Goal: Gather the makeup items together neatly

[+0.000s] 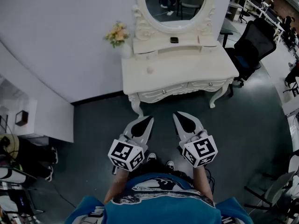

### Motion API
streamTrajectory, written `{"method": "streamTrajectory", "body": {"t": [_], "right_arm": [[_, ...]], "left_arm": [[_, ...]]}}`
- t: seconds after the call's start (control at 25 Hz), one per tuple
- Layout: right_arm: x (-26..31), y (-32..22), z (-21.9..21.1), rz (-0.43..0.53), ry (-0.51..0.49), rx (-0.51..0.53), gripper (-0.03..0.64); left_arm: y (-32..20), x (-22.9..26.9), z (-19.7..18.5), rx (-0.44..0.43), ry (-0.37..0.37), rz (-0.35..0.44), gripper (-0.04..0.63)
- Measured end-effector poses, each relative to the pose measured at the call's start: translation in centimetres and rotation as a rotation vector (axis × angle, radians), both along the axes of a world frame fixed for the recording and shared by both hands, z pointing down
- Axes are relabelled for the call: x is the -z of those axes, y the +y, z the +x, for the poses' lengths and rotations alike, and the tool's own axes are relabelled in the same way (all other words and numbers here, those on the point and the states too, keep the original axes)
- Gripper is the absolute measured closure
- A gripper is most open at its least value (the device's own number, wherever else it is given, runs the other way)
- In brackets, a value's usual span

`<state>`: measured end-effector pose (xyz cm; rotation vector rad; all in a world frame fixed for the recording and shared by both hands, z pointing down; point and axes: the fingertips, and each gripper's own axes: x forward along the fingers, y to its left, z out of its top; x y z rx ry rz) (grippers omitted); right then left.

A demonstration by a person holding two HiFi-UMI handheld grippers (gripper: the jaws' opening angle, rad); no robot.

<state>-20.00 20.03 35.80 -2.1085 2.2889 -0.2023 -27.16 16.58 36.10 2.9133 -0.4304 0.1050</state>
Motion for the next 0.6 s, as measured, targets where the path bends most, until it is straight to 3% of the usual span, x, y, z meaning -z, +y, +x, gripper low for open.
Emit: {"method": "streamTrajectory", "body": {"t": [0.6], "right_arm": [[0.0, -3.0, -2.6, 0.012, -0.004, -0.009, 0.612]], "left_arm": [[-3.3, -0.2, -2.5, -0.007, 0.016, 0.009, 0.581]]}}
